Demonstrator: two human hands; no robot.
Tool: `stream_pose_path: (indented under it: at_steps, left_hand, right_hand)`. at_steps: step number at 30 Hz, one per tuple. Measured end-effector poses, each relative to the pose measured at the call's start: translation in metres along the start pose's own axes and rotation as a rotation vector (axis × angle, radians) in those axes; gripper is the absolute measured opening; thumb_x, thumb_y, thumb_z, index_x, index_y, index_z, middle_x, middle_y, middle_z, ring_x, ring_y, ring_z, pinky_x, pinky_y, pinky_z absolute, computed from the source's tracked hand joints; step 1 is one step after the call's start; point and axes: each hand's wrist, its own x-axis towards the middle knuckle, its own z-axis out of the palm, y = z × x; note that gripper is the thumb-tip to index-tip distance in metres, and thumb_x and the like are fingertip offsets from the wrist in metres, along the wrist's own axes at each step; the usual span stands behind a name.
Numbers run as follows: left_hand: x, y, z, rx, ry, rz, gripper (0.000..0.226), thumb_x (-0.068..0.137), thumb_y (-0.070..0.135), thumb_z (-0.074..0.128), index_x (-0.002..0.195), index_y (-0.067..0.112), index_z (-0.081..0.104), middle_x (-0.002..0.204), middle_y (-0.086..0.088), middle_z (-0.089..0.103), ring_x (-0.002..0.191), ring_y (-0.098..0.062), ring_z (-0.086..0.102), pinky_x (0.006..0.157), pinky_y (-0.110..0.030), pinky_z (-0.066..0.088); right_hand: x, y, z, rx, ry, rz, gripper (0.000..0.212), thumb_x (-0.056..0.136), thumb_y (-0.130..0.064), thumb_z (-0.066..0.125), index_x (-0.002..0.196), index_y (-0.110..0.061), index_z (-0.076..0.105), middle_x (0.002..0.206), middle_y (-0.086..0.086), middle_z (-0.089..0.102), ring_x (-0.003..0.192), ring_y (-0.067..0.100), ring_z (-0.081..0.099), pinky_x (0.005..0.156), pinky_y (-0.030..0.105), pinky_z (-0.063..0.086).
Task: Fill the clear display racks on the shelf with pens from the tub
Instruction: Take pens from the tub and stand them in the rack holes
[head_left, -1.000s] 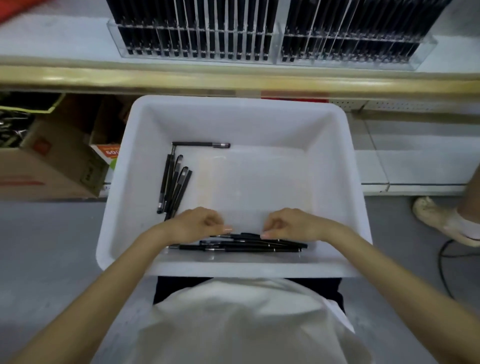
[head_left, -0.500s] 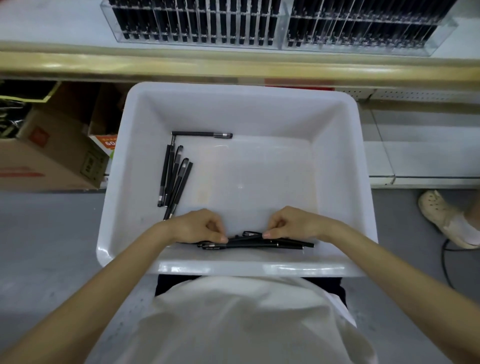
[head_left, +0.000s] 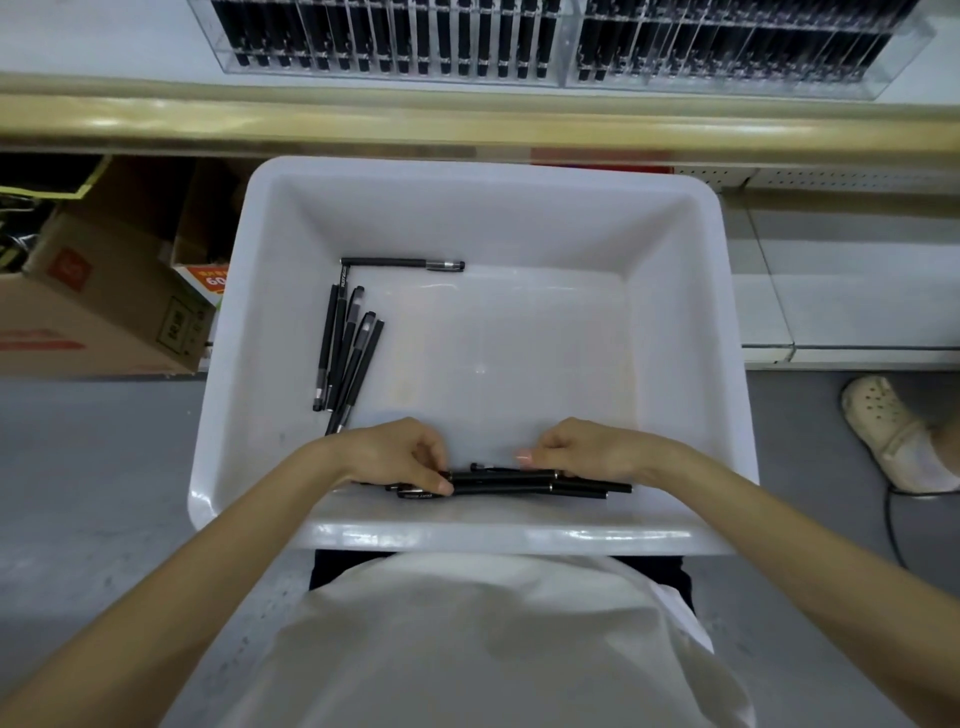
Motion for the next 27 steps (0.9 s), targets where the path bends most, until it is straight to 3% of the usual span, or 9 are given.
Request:
stream_pose_path:
  at_steps: [5,9,13,17,24,27]
  left_hand:
    - [-0.003,0.002,-0.005,-0.054,0.030,0.022,0.005,0.084,0.011,0.071,0.083,0.011,0.066,0.072,0.004,0.061,0.058,0.007,0.054,0.060,-0.007,0.040]
    - [-0.011,0.001,-0.015,-0.095,0.067,0.018,0.011,0.085,0.010,0.070,0.090,0.000,0.069,0.076,-0.006,0.064,0.066,-0.004,0.057,0.064,-0.013,0.045]
    - [-0.027,0.000,-0.036,-0.163,0.175,0.017,0.007,0.083,0.012,0.072,0.084,0.005,0.071,0.073,-0.004,0.068,0.067,-0.005,0.062,0.063,-0.014,0.050]
    - [-0.042,-0.003,-0.056,-0.256,0.319,0.017,0.011,0.074,0.017,0.076,0.083,0.010,0.074,0.076,-0.003,0.071,0.067,-0.005,0.064,0.063,-0.014,0.053]
    - [-0.049,0.009,-0.066,-0.611,0.462,0.115,0.033,0.061,0.027,0.075,0.086,0.005,0.073,0.089,-0.010,0.074,0.088,-0.018,0.071,0.073,-0.023,0.058]
    - [-0.046,0.019,-0.066,-0.808,0.506,0.177,0.036,0.072,0.020,0.067,0.100,-0.002,0.065,0.095,-0.010,0.074,0.092,-0.018,0.071,0.072,-0.022,0.057]
  right_hand:
    - [0.003,0.001,0.000,-0.008,-0.024,0.030,0.040,0.090,-0.053,0.055,0.082,-0.013,0.050,0.080,0.002,0.039,0.073,0.016,0.037,0.068,0.029,0.028]
    - [0.001,0.000,-0.002,-0.002,-0.034,0.034,0.041,0.089,-0.052,0.057,0.076,-0.014,0.049,0.075,-0.003,0.039,0.069,0.014,0.037,0.064,0.027,0.028]
    - [0.000,0.000,-0.003,0.030,-0.063,-0.001,0.039,0.088,-0.047,0.062,0.076,-0.010,0.055,0.074,-0.001,0.039,0.070,0.013,0.037,0.066,0.025,0.028]
    - [0.000,-0.001,-0.004,0.039,-0.065,0.002,0.030,0.086,-0.044,0.065,0.071,-0.019,0.057,0.069,-0.007,0.042,0.068,0.010,0.039,0.064,0.023,0.029]
    - [0.000,-0.005,-0.004,0.054,-0.035,-0.093,0.029,0.088,-0.036,0.065,0.070,-0.015,0.057,0.062,-0.008,0.041,0.058,0.006,0.036,0.054,0.018,0.029]
    - [0.000,-0.009,-0.005,0.201,0.028,-0.206,0.022,0.091,-0.024,0.064,0.084,-0.004,0.057,0.069,-0.002,0.057,0.061,0.005,0.053,0.062,0.018,0.043]
